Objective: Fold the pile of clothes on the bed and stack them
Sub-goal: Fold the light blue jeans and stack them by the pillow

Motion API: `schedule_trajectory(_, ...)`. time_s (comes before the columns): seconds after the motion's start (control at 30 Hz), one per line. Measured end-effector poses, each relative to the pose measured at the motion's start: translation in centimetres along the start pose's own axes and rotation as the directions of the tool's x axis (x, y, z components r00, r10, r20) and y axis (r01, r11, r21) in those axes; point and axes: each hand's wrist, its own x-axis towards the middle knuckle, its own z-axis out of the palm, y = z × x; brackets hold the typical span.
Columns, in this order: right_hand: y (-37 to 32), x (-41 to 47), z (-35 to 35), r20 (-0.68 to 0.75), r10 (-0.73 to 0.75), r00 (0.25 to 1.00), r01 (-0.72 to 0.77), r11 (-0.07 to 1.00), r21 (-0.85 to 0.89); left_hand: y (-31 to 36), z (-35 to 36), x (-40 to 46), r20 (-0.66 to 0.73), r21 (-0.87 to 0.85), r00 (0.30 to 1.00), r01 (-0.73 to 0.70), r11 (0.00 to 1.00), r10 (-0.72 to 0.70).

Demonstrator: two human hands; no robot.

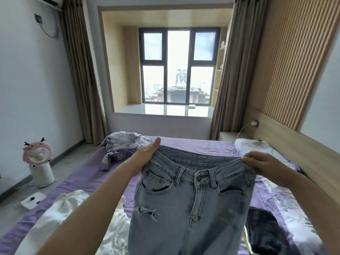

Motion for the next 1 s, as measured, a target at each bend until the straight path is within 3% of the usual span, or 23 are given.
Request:
schedule_trajectory(0.07, -0.9, 0.1, -0.1, -0.01, -0.032, 0.999, 0.032, 0.999, -0.01, 2.1, -1.1, 0.4, 0.056, 0.03, 0.998, -0.017, 0.999, 0.015)
schedule_trajectory(0.2, -4.0, 1.0, -0.5, -0.017, -0.168, 0.986, 0.15, 0.918, -0.367, 6.7, -3.6, 1.4, 0.141, 0.143, 0.989, -0.071, 0.987, 0.05)
schedule_trajectory(0.3, -6.6, 2.6, -0.6, 0.003, -0.232, 0.973, 0.185, 0.763, -0.62, 10.6, -3.9, 2.0, 0.027, 0.386, 0.989, -0.144, 0.911, 0.145)
schedule_trajectory(0.43, -10.6, 4.8, -1.2, -0.097, -0.33, 0.939, 0.2, 0.755, -0.624, 15.6, -4.4, 2.4, -0.131, 0.437, 0.935, -0.244, 0.865, 0.33)
schedule_trajectory(0.53, -14.4, 6.6, -1.5, -0.267, -0.541, 0.798, 0.232, 0.684, -0.691, 19.0, -4.8, 2.4, -0.167, 0.469, 0.874, -0.337, 0.817, 0.457)
schedule_trajectory(0.6, -16.9, 7.9, -1.3, -0.448, -0.545, 0.709, 0.26, 0.792, -0.552, 20.8, -4.5, 2.5, -0.168, 0.533, 0.836, -0.368, 0.762, 0.522)
schedule_trajectory(0.67, -19.3, 8.6, -0.9, -0.575, -0.367, 0.731, 0.292, 0.93, -0.222, 22.0, -4.0, 2.5, -0.174, 0.645, 0.789, -0.361, 0.674, 0.589)
schedule_trajectory(0.7, -20.2, 8.7, -0.9, -0.591, -0.305, 0.747, 0.29, 0.949, -0.123, 22.3, -4.0, 2.4, -0.192, 0.685, 0.762, -0.348, 0.641, 0.619)
schedule_trajectory(0.8, -22.4, 8.5, -1.2, -0.54, -0.384, 0.749, 0.318, 0.923, -0.216, 22.6, -4.5, 2.3, -0.28, 0.73, 0.671, -0.316, 0.606, 0.687)
schedule_trajectory(0.9, -24.0, 7.0, -2.1, -0.293, -0.455, 0.841, 0.393, 0.885, -0.248, 22.8, -5.1, 2.1, -0.311, 0.727, 0.598, -0.35, 0.59, 0.738)
schedule_trajectory(1.0, -25.8, 6.1, -3.7, -0.169, -0.426, 0.889, 0.306, 0.826, -0.474, 24.1, -5.4, 2.0, -0.334, 0.742, 0.55, -0.348, 0.573, 0.766)
